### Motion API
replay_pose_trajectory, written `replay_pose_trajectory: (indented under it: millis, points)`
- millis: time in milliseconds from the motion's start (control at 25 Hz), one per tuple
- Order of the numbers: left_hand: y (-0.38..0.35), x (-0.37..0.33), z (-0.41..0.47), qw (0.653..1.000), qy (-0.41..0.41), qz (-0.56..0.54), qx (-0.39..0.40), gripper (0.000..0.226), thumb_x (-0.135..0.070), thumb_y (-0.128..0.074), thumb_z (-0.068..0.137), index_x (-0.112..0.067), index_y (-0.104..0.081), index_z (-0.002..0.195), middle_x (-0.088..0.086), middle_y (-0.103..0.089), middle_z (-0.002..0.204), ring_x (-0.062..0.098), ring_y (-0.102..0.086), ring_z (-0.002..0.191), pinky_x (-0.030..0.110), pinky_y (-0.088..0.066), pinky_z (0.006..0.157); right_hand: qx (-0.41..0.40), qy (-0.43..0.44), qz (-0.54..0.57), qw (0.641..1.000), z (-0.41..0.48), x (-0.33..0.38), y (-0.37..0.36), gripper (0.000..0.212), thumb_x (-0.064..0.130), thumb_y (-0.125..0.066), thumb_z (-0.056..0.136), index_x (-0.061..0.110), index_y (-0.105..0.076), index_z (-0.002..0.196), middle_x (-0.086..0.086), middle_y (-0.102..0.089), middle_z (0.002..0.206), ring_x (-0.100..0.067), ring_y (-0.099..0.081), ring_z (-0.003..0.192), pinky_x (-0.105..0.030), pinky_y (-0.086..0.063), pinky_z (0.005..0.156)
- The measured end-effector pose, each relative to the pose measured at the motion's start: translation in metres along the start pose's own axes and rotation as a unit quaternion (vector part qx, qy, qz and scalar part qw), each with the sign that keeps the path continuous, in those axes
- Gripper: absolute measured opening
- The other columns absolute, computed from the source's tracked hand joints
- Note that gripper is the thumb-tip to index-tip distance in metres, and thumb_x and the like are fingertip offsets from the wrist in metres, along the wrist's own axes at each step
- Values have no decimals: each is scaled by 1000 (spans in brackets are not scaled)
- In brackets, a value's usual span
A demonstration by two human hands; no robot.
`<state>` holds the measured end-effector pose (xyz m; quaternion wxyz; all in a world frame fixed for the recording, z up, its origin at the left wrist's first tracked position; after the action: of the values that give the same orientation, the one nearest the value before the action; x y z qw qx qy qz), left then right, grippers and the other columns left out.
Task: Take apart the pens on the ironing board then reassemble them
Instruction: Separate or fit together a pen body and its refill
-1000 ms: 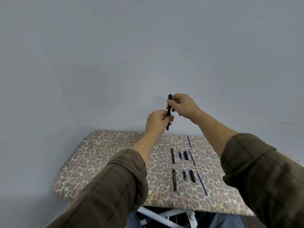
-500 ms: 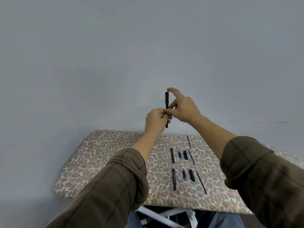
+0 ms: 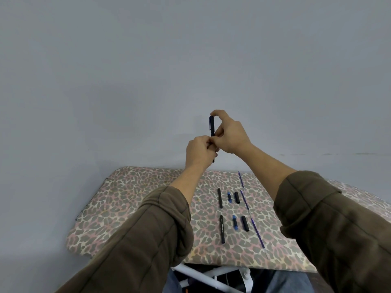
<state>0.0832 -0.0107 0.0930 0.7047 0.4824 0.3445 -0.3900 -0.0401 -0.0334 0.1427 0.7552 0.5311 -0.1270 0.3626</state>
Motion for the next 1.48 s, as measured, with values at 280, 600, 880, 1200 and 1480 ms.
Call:
replay_pose_trajectory:
  millis: [280,600,880,1200,1480]
  points:
    - [1,5,5,1000,8,-1,7,22,-1,-58,92,-12,-75,84,0,-73,68,7,-72,58,20,-55,50,-20,-32,9,999,-3,-7,-8,75,16,-76,85,32,-44,151,11,-74,78,-4,-69,72,-28,-59,70]
    - [-8,38,8,999,41,-11,20,19,-7,-60,93,-15,-77,90,-1,-75,73,8,-74,64,35,-63,68,-17,-169,21,985,-4,-25,-41,6,24,-76,81,20,-79,84,4,-76,78,-16,-73,77,-32,-61,69]
    - [-12,93,9,992,49,115,29,28,-34,-60,99,-14,-72,84,2,-74,79,22,-68,78,31,-52,71,39,-291,-21,956,12,-70,-90,8,11,-73,81,6,-77,85,-10,-74,78,-25,-68,66,-36,-62,68]
    - [-4,156,12,994,80,79,13,31,-22,-47,104,-15,-73,89,-6,-77,89,11,-73,74,40,-62,74,129,-339,-97,927,18,-114,-167,22,20,-64,95,8,-54,78,-11,-65,77,-28,-66,68,-30,-47,52]
    - [-5,176,19,994,96,46,2,28,-24,-50,104,-31,-70,86,-16,-76,86,7,-72,67,40,-63,72,132,-345,-129,920,20,-137,-192,35,29,-58,101,12,-47,72,-7,-55,72,-24,-57,63,-31,-40,50]
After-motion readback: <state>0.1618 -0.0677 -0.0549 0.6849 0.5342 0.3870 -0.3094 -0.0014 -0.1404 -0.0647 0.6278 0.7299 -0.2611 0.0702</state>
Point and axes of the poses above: each hand's wrist, its own z-axis towards the middle knuckle, its own y-axis out of the back of the hand, x = y × z, the point moved 3 cm from there along z, towards the middle knuckle
